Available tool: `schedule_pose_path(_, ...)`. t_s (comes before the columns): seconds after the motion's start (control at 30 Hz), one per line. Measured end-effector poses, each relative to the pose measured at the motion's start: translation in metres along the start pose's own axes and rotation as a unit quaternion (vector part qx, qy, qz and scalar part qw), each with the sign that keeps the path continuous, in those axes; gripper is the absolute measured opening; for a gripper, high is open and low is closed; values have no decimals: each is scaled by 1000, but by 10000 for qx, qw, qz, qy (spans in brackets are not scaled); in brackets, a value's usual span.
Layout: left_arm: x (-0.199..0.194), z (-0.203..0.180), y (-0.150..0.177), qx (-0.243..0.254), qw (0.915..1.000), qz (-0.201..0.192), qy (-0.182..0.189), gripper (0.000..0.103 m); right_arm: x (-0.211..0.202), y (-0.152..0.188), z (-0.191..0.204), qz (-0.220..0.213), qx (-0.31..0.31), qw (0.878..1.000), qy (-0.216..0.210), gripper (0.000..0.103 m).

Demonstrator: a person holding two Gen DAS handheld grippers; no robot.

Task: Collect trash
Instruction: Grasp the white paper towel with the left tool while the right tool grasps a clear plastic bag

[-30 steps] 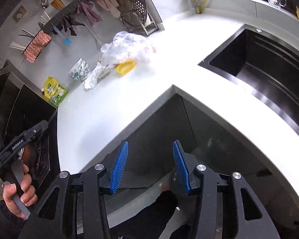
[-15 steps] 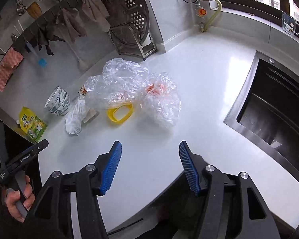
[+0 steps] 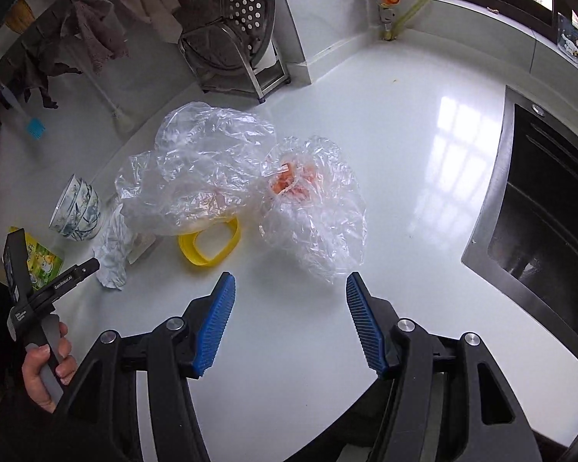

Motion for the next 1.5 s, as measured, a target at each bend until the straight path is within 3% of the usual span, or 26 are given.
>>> schedule_pose_path(0.53,35,-8,-8,194,9998,75,9,90,58,-19,-5,-74,-258,9968,755,57)
schedule_pose_path(0.6,36,-12,-9,276,9996,32,-28,89,63,-17,-6,-25,-279,9966,779,48)
schedule_pose_path(0.67,35,-16,-11,345,9994,-28,-17,81,68,-14,-7,92,-290,9965,775,21)
schedule_pose_path(0.73,35,-24,-14,498,9987,-64,-69,62,68,-12,-7,135,-285,9970,712,9)
schedule_pose_path(0.77,34,-26,-15,559,9984,-72,-107,57,67,-12,-8,130,-264,9972,681,6)
schedule_pose_path(0.8,33,-29,-15,595,9981,-83,-102,46,65,-11,-8,134,-230,9977,631,6)
schedule_pose_path(0.83,32,-31,-16,607,9981,-91,-69,28,63,-10,-9,131,-190,9980,590,5)
schedule_pose_path(0.9,30,-33,-14,595,9982,-48,10,6,57,-9,-11,131,-89,9985,518,4)
schedule_pose_path(1.17,-5,-41,8,575,9977,-106,339,5,14,0,-21,-12,277,9995,168,3)
schedule_pose_path(1.5,-71,-39,37,710,9960,-329,439,5,-47,16,-30,-308,290,9991,-94,3)
Point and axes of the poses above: each gripper's, at about its wrist camera, not at the fingertips, and x roughly the way its jaws point, z to its left, y to its underside, the point moved 5 cm from there along x, roughly the way its jaws point, and after that the axes turned 13 degrees about x, right-handed, at the moved point
